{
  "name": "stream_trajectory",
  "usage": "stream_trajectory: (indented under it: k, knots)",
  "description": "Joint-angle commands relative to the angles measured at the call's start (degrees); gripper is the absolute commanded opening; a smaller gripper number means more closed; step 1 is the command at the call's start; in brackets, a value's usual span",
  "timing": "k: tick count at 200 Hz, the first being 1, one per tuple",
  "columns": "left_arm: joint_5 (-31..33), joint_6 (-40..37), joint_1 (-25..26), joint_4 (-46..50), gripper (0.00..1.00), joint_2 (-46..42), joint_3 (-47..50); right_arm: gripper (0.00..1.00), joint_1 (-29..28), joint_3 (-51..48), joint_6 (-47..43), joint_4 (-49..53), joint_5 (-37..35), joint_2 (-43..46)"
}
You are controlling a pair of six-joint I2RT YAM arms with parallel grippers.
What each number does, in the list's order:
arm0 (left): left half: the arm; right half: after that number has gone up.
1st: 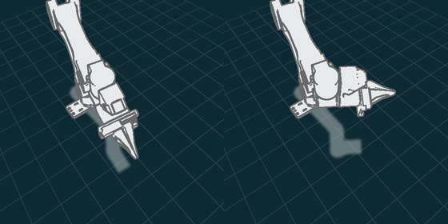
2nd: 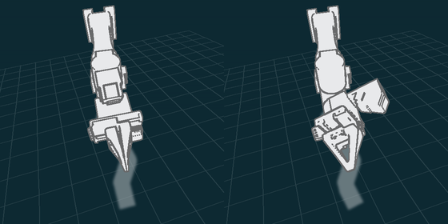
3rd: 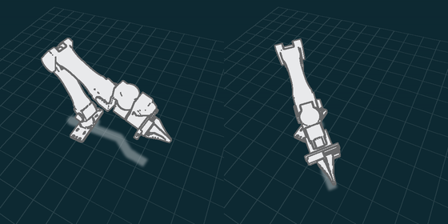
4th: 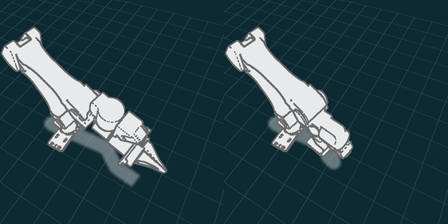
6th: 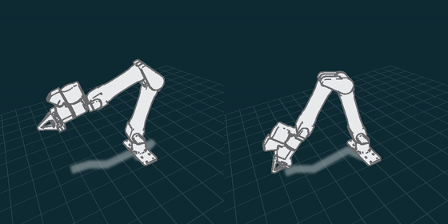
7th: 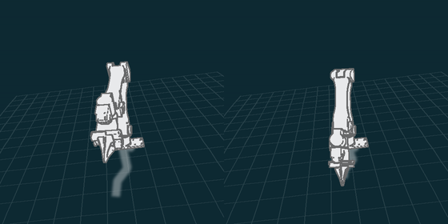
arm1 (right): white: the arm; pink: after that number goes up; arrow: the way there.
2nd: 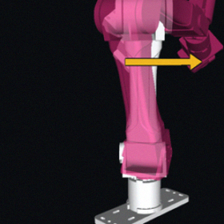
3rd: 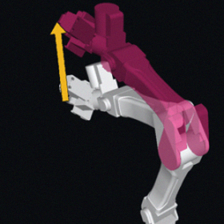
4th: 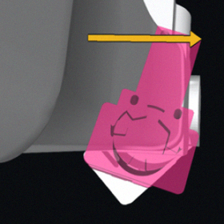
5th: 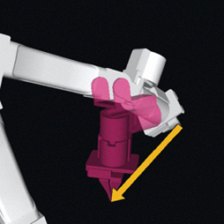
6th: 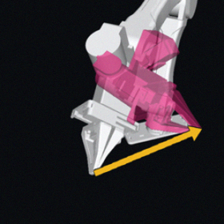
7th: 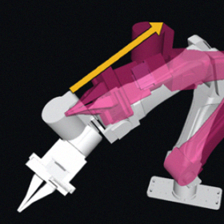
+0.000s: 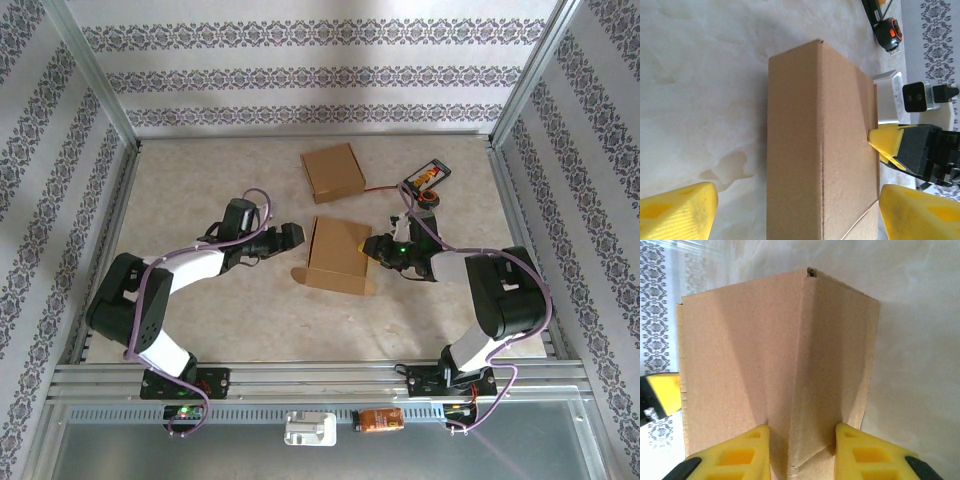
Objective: Fold the paper box
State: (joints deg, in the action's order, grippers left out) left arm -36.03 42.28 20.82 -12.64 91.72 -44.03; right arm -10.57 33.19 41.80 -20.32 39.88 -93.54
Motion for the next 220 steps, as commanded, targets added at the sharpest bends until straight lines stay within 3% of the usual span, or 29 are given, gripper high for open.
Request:
stream_trajectory:
  k: [1,20,59,78,106,137,174,200,220]
  knots:
    - [-7.9,6.2,-0.3,-10.3,0.92,5.1,0.7,0.24,1.2,-1.5,-0.7,-1.0,1.8,-3.2]
    - [-9.1,9.5,-0.2,-15.1,1.00,8.7,0.7,0.24,1.8,-1.7,-0.2,-2.6,2.8,-4.5]
    - [-12.8,19.1,3.0,-28.4,1.00,16.3,-0.3,0.24,3.1,-2.0,1.4,-5.7,4.3,-5.8]
    - [-11.8,25.5,4.6,-38.1,0.94,19.9,0.3,0.25,3.2,-1.9,2.0,-6.6,4.7,-6.3]
    - [-10.3,32.2,6.0,-48.0,0.77,23.9,0.1,0.25,3.2,-1.9,2.3,-7.3,5.0,-6.4]
    - [-7.3,28.8,7.0,-40.1,0.52,20.8,-0.8,0.31,3.2,-2.1,2.5,-6.8,5.0,-4.6]
    - [-3.1,25.6,6.9,-28.1,0.43,14.9,-2.0,0.64,3.1,-2.1,0.8,1.5,0.3,8.9]
    - [0.5,29.6,6.4,-23.6,0.41,11.4,-1.2,0.78,1.2,-0.7,-6.2,13.5,-12.2,26.9]
    - [3.3,34.1,5.8,-20.2,0.40,7.5,0.1,0.85,-8.1,-1.6,-22.2,17.2,-26.5,41.4]
